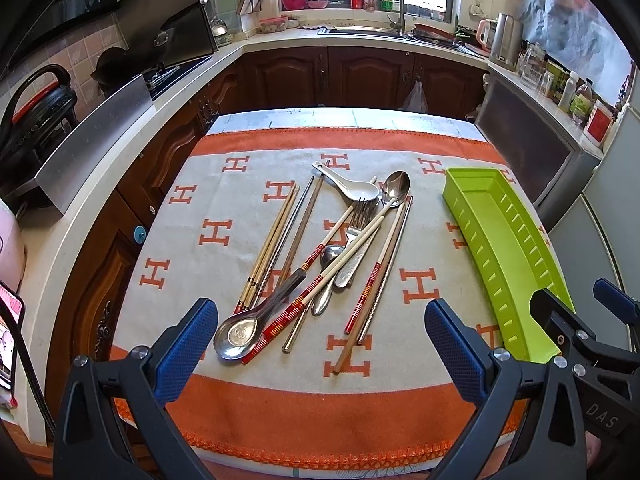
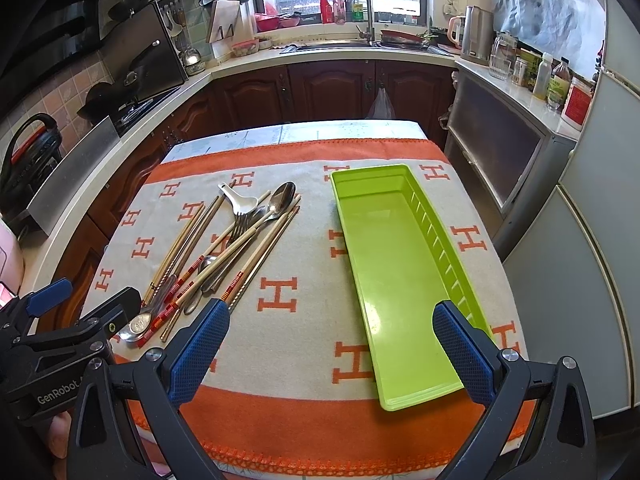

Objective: Organize utensils

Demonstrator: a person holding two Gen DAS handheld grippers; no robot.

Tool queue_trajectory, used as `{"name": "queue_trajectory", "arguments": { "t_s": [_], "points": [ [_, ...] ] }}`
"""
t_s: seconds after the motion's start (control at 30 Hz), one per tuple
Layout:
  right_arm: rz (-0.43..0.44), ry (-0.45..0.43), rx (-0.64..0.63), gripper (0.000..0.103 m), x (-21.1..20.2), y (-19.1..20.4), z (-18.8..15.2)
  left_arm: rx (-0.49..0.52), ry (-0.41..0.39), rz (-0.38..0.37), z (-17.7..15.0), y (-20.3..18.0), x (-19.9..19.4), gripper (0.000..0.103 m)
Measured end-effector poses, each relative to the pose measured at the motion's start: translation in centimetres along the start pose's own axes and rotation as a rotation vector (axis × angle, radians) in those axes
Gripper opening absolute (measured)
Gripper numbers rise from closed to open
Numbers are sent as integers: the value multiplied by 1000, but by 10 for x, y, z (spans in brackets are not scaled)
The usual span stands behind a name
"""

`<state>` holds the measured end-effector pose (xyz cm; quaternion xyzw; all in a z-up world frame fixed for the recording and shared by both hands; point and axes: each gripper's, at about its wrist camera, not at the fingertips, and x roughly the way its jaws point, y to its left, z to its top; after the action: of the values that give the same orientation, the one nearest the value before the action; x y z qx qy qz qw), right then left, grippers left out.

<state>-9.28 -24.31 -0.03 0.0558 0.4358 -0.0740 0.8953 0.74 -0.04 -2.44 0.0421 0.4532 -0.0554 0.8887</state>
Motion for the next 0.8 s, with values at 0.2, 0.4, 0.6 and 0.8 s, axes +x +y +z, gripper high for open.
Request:
{"name": "queue_trajectory", "arguments": {
  "t_s": [0.2,0.4,0.6,0.8],
  "points": [
    [2,6,7,103,4,-2,-1,3,10,0,-1,-1,2,102],
    [2,7,10,103,6,-3,-2,5,12,2,-2,0,2,102],
    [6,14,9,103,10,0,-1,-15,14,-27,0,6,5,102],
    [39,42,-13,103,23,11,8,36,20,-57,12,16,9,102]
  ]
}}
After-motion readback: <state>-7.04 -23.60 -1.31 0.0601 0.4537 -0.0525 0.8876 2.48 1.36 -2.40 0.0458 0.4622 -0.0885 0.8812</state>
